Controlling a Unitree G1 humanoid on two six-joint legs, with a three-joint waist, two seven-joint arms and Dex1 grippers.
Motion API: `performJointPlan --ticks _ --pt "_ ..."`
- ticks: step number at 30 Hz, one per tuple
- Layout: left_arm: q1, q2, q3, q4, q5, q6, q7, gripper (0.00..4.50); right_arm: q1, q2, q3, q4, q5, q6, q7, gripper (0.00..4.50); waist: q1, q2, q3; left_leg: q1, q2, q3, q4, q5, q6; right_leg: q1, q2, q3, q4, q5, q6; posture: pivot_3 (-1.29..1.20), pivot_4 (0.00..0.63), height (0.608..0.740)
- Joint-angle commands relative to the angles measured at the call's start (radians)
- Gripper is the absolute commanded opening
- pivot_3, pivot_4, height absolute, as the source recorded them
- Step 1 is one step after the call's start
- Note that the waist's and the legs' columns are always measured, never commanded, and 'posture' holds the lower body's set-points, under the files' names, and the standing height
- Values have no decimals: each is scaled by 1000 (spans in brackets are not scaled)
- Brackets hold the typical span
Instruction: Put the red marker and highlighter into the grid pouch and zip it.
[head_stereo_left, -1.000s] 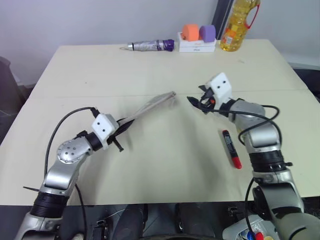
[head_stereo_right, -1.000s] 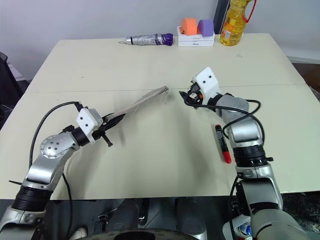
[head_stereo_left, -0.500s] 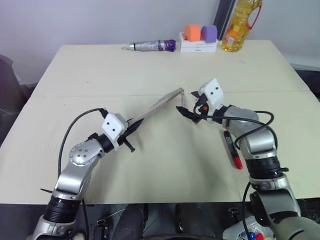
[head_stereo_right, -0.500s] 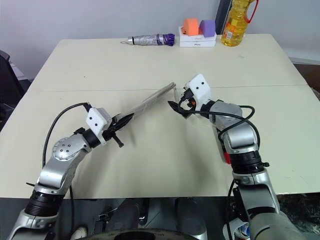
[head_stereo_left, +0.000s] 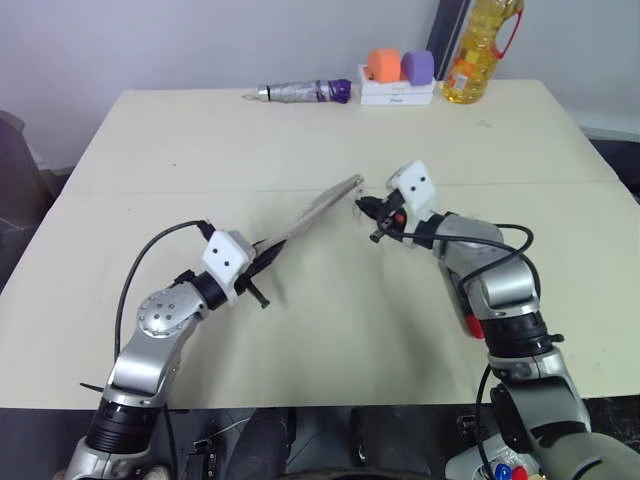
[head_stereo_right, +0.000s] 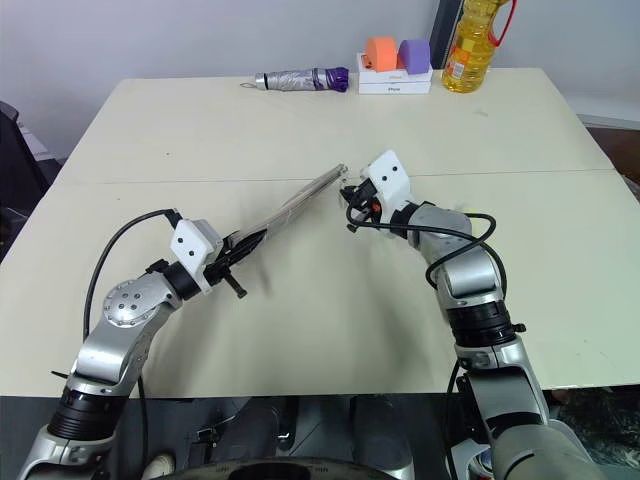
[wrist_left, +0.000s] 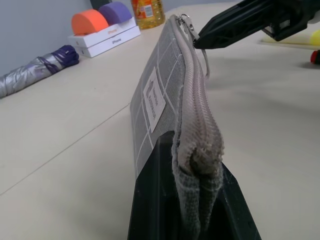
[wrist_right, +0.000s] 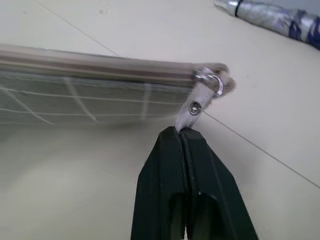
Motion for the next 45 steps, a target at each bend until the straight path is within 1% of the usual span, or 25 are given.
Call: performJointPlan --ticks 1,5,9,15,25,29,32,33,35,37,39,40,41,45 --pt "-11 -6 8 -18 11 -6 10 0 3 3 22 -82 16 6 16 37 0 0 0 0 0 0 0 0 0 0 0 0 0 0 0 0 150 740" --pt "-23 -24 -3 -10 25 1 23 0 35 -11 96 -188 27 32 73 37 1 0 0 0 0 0 0 0 0 0 0 0 0 0 0 0 150 740" --pt "-40 -50 -24 9 54 2 42 0 60 -6 204 -329 52 78 134 37 1 0 0 0 0 0 0 0 0 0 0 0 0 0 0 0 150 740" --pt "-76 -100 -50 44 93 2 80 0 37 38 267 -419 86 148 135 37 5 0 0 0 0 -1 0 0 0 1 0 -1 -1 0 0 0 150 740" --pt "-174 -183 -53 150 162 -28 158 0 -20 16 291 -408 93 146 181 37 9 0 0 0 -1 -1 0 0 0 1 0 -1 -2 0 0 0 150 740" --pt "-185 -190 -51 169 170 -41 163 0 -22 5 285 -407 86 145 169 37 6 0 0 0 0 -1 0 0 0 1 0 -1 -2 0 0 0 150 740" --pt "-187 -192 -49 175 173 -46 163 0 -18 -20 256 -401 78 153 155 37 5 0 0 0 0 -1 0 0 0 1 0 -1 -2 0 0 0 150 740" --pt "-187 -192 -46 176 173 -47 164 0 -12 -40 220 -402 94 181 155 280 6 0 0 0 0 -1 0 0 0 1 0 -1 -2 0 0 0 150 740" --pt "-187 -190 -43 176 174 -47 166 0 9 -91 151 -417 130 222 166 909 10 0 0 0 0 -1 0 0 0 1 0 -1 -2 0 0 0 150 740" --pt "-187 -186 -45 175 177 -46 168 0 31 -136 107 -433 143 234 167 1901 20 0 0 0 -1 -1 0 0 0 2 0 -2 -4 0 0 0 150 740" --pt "-185 -178 -54 172 180 -45 156 0 73 -193 25 -416 115 244 116 2950 28 -1 0 0 -1 -1 0 0 0 2 0 -2 -5 0 0 0 150 740" --pt "-183 -174 -60 169 180 -44 146 0 92 -219 -22 -399 107 258 91 3548 30 -1 0 0 -1 -1 0 0 0 3 0 -2 -6 0 0 0 150 740" --pt "-179 -170 -71 166 180 -43 133 0 112 -248 -70 -372 87 274 56 3991 31 -1 0 -1 -1 -1 0 0 0 3 0 -2 -6 0 0 0 150 740" --pt "-166 -157 -107 164 181 -40 85 0 145 -291 -226 -292 56 374 -76 3991 30 -1 0 -1 -1 -1 0 0 0 3 0 -2 -6 0 1 0 150 740"
